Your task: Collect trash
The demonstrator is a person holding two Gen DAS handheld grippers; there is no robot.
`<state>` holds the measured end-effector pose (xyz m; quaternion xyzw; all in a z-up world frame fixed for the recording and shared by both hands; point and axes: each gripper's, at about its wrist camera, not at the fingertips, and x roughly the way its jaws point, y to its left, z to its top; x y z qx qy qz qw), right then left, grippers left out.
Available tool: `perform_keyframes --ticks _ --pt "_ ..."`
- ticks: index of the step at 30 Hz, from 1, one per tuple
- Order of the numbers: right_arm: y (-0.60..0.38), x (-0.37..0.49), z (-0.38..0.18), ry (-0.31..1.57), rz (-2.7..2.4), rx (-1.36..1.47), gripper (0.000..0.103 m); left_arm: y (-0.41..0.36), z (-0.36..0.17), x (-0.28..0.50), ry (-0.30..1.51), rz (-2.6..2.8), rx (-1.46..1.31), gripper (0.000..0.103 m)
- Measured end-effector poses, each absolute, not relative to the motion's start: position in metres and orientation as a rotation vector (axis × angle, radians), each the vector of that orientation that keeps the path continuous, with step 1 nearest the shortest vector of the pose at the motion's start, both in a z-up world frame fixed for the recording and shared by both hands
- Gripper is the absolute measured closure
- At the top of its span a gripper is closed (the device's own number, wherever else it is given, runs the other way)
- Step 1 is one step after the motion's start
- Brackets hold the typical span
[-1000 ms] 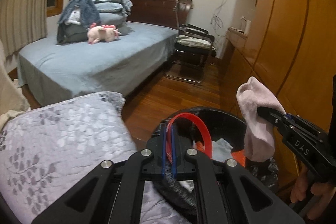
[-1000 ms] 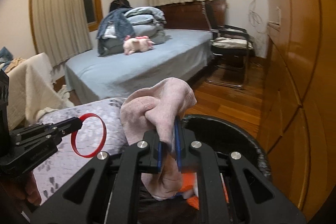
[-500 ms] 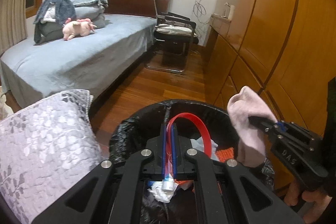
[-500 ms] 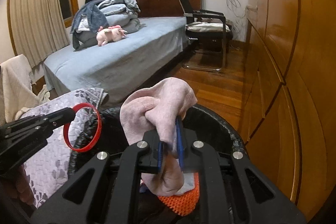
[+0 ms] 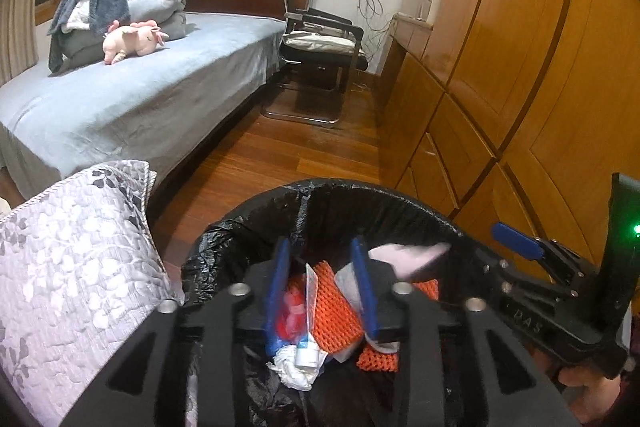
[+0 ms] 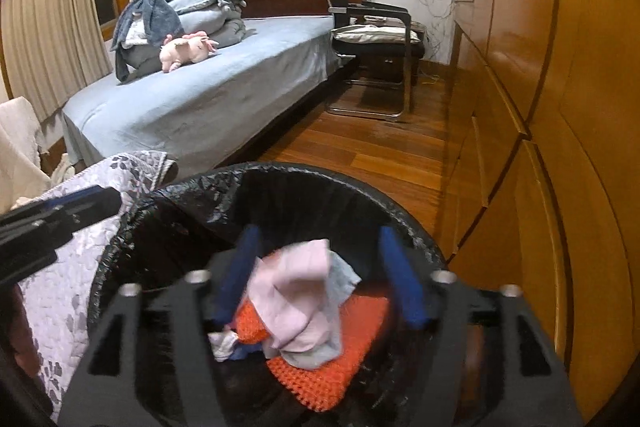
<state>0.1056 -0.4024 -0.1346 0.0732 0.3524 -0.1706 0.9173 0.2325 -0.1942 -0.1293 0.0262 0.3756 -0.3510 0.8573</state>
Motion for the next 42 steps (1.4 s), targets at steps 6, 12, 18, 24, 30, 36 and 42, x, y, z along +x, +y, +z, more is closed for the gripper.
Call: perform_keyframes --ticks 6,12,18,24,30,36,42 --pt "-0.397 0.096 -0.129 0.69 -0.378 0.132 0.011 -0.175 -0.122 0.233 0.77 -0.696 0.029 0.041" --pt "-0.394 0.091 -0.118 0.664 -0.385 0.135 0.005 -0.147 -0.11 0.23 0.746 -0.7 -0.016 0.025" --pt "-0.392 0.086 -0.11 0.636 -0.375 0.158 0.005 -0.125 -0.102 0.219 0.701 -0.7 -0.028 0.022" --pt "-0.385 0.084 -0.102 0.611 -0.356 0.156 0.005 -0.114 -0.09 0.207 0.657 -0.677 -0.028 0.02" --pt "-0.374 0.077 -0.085 0.582 -0.32 0.152 0.005 -0.101 -0.073 0.188 0.584 -0.623 -0.002 0.009" --pt "-0.36 0.069 -0.065 0.563 -0.27 0.167 0.005 -0.085 -0.055 0.17 0.533 -0.565 0.016 0.006" --pt "-0.338 0.062 -0.04 0.564 -0.233 0.109 0.005 -0.072 -0.043 0.157 0.52 -0.491 0.032 0.006"
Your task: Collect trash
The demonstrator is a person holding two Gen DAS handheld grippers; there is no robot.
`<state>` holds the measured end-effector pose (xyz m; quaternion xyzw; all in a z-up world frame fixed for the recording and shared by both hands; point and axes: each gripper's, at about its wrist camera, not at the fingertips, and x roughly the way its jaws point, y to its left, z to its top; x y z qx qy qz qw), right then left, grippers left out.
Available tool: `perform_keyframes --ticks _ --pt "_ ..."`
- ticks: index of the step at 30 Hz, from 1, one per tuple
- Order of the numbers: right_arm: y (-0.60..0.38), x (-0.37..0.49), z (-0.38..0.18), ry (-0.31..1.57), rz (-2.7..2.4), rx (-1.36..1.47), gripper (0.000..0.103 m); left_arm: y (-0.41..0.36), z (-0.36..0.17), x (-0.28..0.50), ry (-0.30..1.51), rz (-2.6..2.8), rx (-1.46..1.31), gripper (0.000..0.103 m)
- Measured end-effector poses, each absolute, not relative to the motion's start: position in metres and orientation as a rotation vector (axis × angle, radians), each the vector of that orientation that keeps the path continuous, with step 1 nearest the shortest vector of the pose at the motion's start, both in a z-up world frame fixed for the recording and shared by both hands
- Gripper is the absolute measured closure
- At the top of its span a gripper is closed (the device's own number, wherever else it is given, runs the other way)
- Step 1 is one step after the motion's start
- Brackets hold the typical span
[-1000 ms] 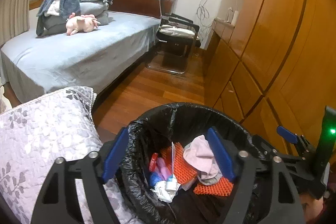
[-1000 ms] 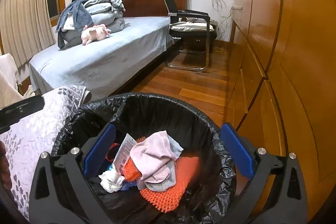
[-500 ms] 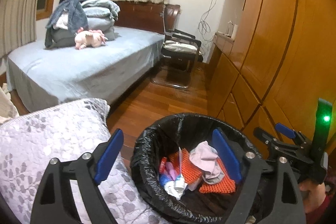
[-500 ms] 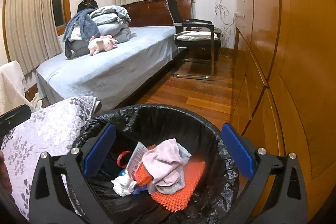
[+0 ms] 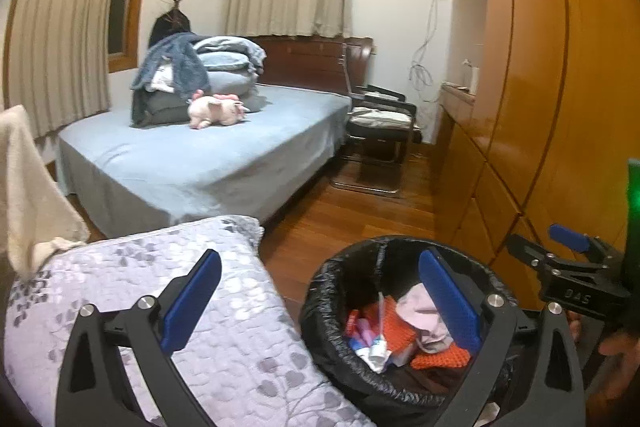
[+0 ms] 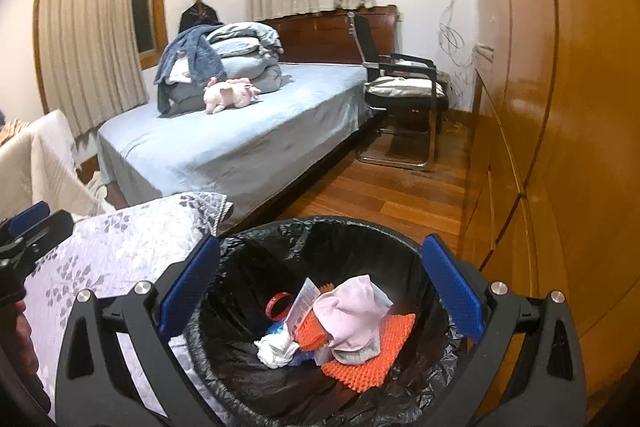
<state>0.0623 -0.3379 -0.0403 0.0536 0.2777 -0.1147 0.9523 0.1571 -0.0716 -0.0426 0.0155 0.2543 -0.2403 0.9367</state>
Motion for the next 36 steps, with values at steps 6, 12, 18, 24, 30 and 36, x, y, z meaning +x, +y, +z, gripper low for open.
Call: perform_keyframes --ticks 6,12,18,24,30,36 --pt "-0.312 0.054 -0.018 0.564 -0.174 0.082 0.005 -0.058 -0.031 0.141 0.516 -0.443 0.04 0.006" --pt "-0.292 0.043 -0.002 0.544 -0.147 0.052 0.005 -0.045 -0.018 0.121 0.502 -0.405 0.045 0.006" --pt "-0.279 0.034 0.011 0.526 -0.126 0.039 0.005 -0.037 -0.004 0.109 0.477 -0.378 0.039 0.006" --pt "-0.274 0.027 0.019 0.513 -0.12 0.036 0.005 -0.031 0.004 0.099 0.461 -0.366 0.034 0.006" --pt "-0.273 0.024 0.019 0.516 -0.132 0.037 0.005 -0.027 0.005 0.097 0.471 -0.35 0.019 0.006" --pt "-0.274 0.021 0.02 0.514 -0.132 0.039 0.005 -0.029 0.006 0.094 0.477 -0.345 0.02 0.006"
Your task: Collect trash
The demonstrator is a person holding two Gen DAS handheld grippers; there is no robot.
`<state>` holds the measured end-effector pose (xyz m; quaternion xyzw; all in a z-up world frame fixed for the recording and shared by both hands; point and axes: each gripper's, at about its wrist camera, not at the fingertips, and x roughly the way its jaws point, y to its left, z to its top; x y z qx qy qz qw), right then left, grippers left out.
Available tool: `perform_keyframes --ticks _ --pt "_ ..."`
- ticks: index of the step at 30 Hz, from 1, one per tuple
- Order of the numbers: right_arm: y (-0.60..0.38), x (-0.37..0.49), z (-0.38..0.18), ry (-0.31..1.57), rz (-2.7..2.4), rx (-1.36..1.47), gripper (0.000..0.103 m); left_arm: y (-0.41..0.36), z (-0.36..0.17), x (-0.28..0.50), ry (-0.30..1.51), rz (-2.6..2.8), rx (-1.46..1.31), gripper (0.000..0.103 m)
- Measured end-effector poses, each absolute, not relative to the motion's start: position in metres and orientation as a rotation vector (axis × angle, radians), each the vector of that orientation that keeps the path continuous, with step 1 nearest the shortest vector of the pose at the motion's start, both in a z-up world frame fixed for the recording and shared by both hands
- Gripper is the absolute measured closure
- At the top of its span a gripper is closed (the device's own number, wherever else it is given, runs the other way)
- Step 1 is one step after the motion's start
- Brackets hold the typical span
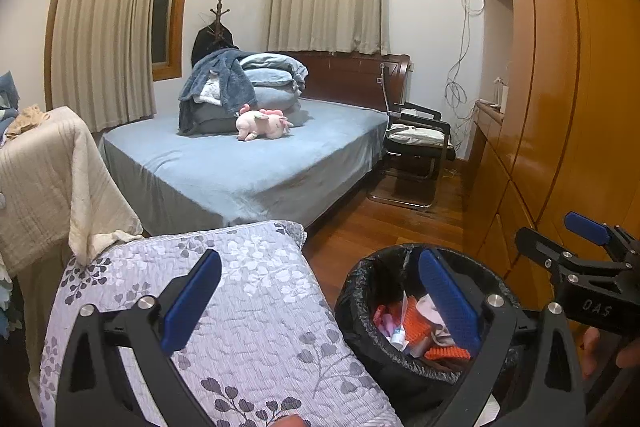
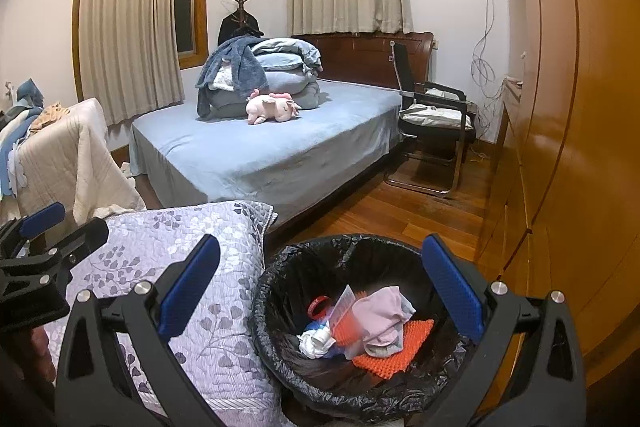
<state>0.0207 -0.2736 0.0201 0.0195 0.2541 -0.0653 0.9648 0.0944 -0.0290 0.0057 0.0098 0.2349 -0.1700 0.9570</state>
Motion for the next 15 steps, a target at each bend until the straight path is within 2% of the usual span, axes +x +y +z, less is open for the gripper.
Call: perform_keyframes --ticks 15 --pt "-0.2728 0.0182 0.0216 0.51 -0.132 0.036 0.005 -0.0301 0.0079 0.0894 0.468 -0.34 0.03 0.006"
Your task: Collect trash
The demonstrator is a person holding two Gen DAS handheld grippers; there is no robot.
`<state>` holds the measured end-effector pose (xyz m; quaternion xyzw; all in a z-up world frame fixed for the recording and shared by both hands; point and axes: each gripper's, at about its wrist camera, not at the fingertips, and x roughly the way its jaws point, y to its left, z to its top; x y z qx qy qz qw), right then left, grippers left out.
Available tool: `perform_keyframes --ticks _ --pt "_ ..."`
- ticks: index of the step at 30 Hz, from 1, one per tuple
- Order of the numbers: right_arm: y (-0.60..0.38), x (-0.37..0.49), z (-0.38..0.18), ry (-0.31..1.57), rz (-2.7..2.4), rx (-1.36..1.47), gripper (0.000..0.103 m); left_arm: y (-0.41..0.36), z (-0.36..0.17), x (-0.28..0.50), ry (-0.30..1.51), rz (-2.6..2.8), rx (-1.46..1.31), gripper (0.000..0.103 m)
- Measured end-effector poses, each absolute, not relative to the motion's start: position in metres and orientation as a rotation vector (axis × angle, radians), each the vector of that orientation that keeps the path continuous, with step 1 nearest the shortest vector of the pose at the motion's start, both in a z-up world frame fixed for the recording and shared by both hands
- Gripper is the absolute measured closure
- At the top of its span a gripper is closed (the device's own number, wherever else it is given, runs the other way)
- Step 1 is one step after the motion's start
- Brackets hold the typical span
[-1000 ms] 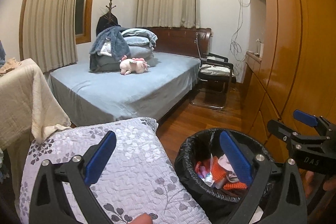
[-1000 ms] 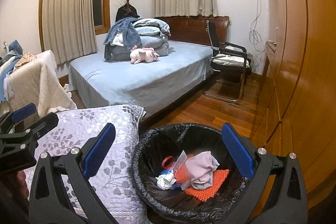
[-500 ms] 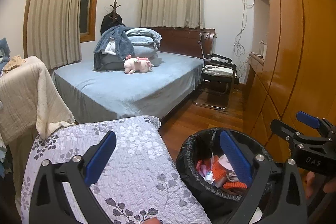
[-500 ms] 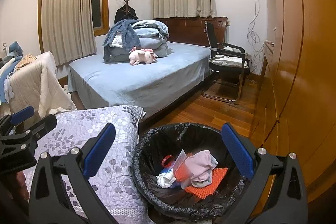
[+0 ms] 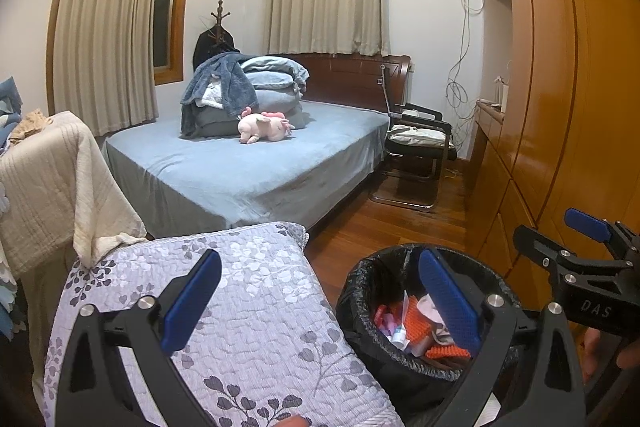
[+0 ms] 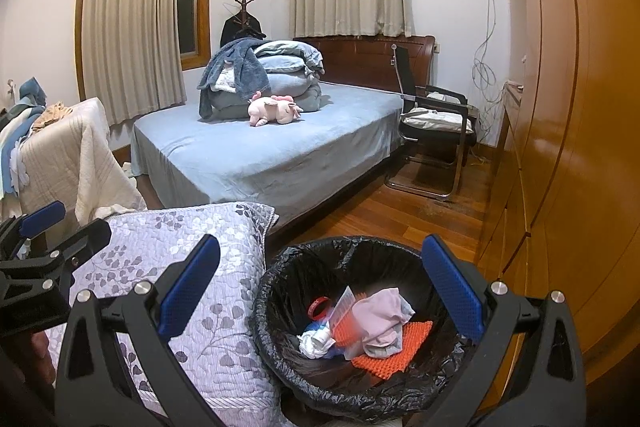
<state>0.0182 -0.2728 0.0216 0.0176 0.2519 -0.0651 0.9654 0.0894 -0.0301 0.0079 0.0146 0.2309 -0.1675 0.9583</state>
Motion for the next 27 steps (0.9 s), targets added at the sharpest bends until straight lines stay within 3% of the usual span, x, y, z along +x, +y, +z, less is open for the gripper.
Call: perform_keyframes --ticks 27 --pt "-0.2703 0.0153 0.0247 0.513 -0.131 0.034 0.005 -0.0244 0.008 0.0894 0.477 -0.331 0.038 0.006"
